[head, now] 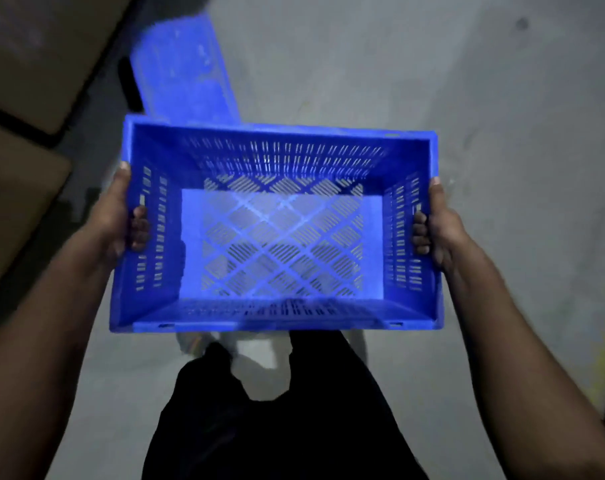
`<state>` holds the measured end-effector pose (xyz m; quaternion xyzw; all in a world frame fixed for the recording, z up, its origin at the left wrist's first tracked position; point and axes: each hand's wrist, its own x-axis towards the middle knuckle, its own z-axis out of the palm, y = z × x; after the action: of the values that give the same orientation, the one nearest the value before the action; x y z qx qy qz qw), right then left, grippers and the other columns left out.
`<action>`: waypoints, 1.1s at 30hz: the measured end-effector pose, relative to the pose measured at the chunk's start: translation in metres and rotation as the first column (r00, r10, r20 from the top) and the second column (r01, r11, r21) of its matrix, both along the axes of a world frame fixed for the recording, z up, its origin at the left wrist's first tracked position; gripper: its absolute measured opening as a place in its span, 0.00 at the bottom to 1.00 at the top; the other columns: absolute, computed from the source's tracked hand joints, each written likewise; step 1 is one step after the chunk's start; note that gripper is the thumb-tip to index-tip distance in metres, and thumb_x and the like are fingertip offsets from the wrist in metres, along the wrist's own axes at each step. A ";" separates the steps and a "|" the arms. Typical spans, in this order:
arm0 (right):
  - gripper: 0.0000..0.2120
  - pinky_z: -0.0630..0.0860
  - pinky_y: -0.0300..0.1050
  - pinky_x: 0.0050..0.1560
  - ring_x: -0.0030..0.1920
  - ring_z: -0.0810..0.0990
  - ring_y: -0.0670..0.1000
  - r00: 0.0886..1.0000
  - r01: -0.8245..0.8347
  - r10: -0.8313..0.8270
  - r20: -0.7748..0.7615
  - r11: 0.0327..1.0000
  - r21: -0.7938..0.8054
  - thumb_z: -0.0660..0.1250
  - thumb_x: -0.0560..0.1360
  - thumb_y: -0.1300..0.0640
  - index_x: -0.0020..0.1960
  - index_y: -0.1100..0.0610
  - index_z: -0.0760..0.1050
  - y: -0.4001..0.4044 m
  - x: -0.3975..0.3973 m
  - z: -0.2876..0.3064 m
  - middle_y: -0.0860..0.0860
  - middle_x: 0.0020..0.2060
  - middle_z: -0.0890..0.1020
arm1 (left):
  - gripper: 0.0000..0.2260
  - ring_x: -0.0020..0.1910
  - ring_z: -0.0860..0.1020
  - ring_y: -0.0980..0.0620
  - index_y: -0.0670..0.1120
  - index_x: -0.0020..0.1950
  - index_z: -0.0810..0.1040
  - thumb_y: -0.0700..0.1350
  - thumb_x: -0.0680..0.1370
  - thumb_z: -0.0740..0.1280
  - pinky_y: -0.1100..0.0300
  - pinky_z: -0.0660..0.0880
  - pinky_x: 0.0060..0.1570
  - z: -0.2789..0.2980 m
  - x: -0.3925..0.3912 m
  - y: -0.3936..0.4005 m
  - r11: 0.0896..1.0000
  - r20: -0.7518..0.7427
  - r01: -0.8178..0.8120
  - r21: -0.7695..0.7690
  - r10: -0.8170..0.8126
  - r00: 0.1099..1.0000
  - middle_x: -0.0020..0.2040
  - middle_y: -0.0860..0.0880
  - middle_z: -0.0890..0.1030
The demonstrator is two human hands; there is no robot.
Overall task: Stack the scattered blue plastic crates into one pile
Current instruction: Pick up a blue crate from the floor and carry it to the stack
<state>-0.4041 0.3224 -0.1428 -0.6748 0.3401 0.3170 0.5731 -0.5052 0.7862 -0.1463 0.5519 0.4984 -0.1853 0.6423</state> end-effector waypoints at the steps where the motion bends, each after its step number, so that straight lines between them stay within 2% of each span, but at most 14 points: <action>1: 0.32 0.52 0.34 0.21 0.19 0.54 0.46 1.000 0.030 -0.030 0.004 1.000 -0.003 0.55 0.65 0.20 0.31 0.50 0.59 -0.014 0.003 0.015 0.47 0.22 0.58 | 0.32 0.16 0.57 0.55 0.49 0.33 0.60 0.79 0.69 0.54 0.69 0.56 0.20 0.015 0.016 -0.010 0.999 -0.016 0.038 0.000 -0.038 0.999 0.20 0.52 0.60; 5: 0.31 0.52 0.33 0.21 0.19 0.54 0.46 0.989 0.137 -0.137 0.055 0.990 0.017 0.54 0.70 0.22 0.31 0.50 0.60 -0.067 0.025 0.068 0.48 0.23 0.58 | 0.33 0.14 0.56 0.55 0.47 0.33 0.60 0.79 0.70 0.54 0.71 0.57 0.21 0.071 0.086 -0.047 0.989 0.018 0.147 -0.002 -0.147 0.989 0.18 0.52 0.59; 8: 0.31 0.53 0.32 0.20 0.18 0.54 0.46 0.979 0.186 -0.187 0.077 0.982 0.022 0.55 0.70 0.22 0.31 0.51 0.60 -0.095 0.058 0.096 0.48 0.22 0.59 | 0.33 0.15 0.55 0.55 0.48 0.33 0.62 0.80 0.67 0.57 0.70 0.56 0.22 0.101 0.138 -0.071 0.984 0.068 0.177 0.023 -0.178 0.982 0.20 0.52 0.58; 12: 0.31 0.52 0.32 0.20 0.18 0.54 0.45 0.975 0.202 -0.205 0.091 0.979 0.034 0.54 0.71 0.23 0.32 0.51 0.60 -0.117 0.128 0.119 0.47 0.21 0.58 | 0.33 0.15 0.54 0.56 0.48 0.32 0.62 0.79 0.68 0.57 0.70 0.54 0.25 0.122 0.223 -0.095 0.980 0.078 0.189 0.061 -0.193 0.978 0.20 0.52 0.58; 15: 0.30 0.53 0.31 0.20 0.18 0.54 0.44 0.976 0.199 -0.199 0.092 0.980 0.009 0.53 0.73 0.24 0.33 0.51 0.60 -0.123 0.195 0.130 0.47 0.21 0.59 | 0.32 0.15 0.55 0.55 0.47 0.33 0.63 0.77 0.70 0.57 0.70 0.54 0.24 0.128 0.296 -0.104 0.977 0.051 0.207 0.060 -0.210 0.976 0.19 0.52 0.60; 25: 0.29 0.52 0.31 0.20 0.18 0.54 0.44 0.943 0.292 -0.291 0.164 0.956 0.014 0.52 0.76 0.27 0.36 0.52 0.62 -0.133 0.442 0.163 0.46 0.21 0.59 | 0.29 0.16 0.56 0.56 0.47 0.33 0.65 0.72 0.75 0.55 0.69 0.55 0.22 0.160 0.580 -0.111 0.952 0.159 0.305 -0.021 -0.298 0.941 0.21 0.52 0.60; 33: 0.29 0.55 0.30 0.18 0.16 0.60 0.43 0.906 0.346 -0.342 0.249 0.938 0.029 0.52 0.80 0.33 0.41 0.58 0.70 -0.147 0.643 0.171 0.51 0.27 0.71 | 0.27 0.17 0.60 0.56 0.46 0.37 0.69 0.68 0.80 0.52 0.69 0.58 0.21 0.178 0.805 -0.123 0.914 0.210 0.405 0.014 -0.399 0.892 0.23 0.52 0.66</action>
<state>0.2386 0.1755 0.0287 -0.6432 0.3811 0.1210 0.6530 0.2994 0.6636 0.0318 0.6497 0.3005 -0.2627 0.6470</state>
